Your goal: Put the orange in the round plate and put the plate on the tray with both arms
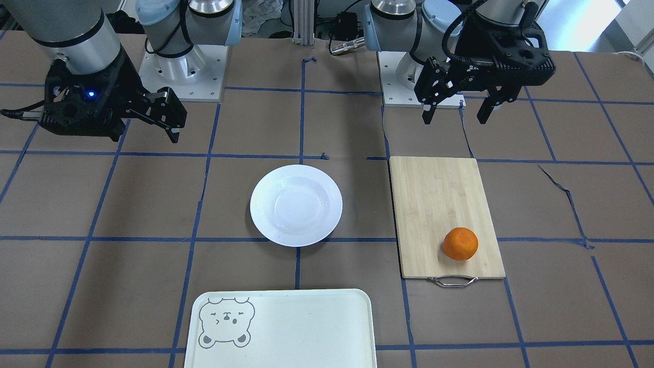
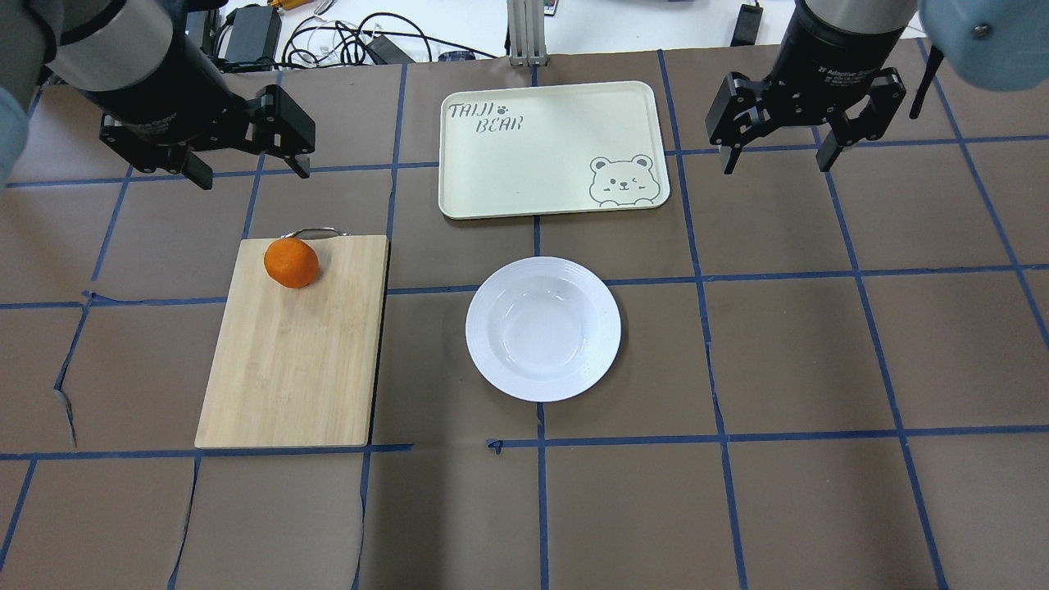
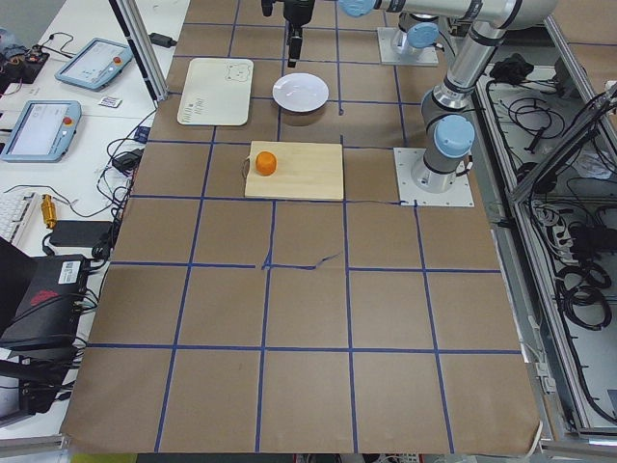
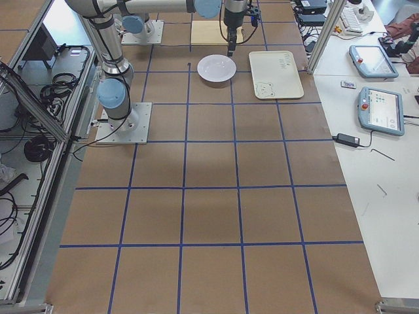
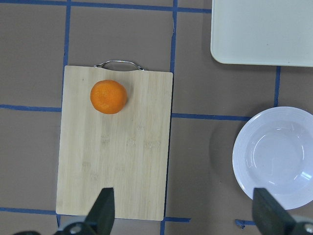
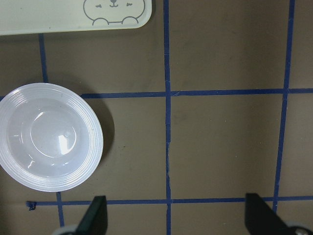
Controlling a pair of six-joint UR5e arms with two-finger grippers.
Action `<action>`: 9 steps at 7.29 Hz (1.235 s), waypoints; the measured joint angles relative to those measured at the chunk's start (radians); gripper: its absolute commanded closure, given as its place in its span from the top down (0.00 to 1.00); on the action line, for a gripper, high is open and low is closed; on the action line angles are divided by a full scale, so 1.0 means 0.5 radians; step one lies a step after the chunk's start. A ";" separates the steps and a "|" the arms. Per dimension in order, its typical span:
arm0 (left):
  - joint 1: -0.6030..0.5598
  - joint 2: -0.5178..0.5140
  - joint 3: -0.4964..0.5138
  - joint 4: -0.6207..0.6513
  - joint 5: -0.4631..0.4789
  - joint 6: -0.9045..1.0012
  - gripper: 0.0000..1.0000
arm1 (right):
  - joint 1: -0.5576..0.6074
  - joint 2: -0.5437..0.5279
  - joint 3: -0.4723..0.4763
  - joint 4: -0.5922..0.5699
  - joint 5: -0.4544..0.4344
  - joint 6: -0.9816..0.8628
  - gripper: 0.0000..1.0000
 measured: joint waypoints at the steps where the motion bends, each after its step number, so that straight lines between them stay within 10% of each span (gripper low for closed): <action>1: 0.001 0.000 -0.001 0.000 0.000 -0.001 1.00 | 0.001 0.000 -0.002 -0.005 0.001 0.001 1.00; 9: 0.011 0.005 -0.013 -0.023 0.003 0.001 1.00 | -0.001 0.000 -0.005 -0.073 0.007 -0.008 1.00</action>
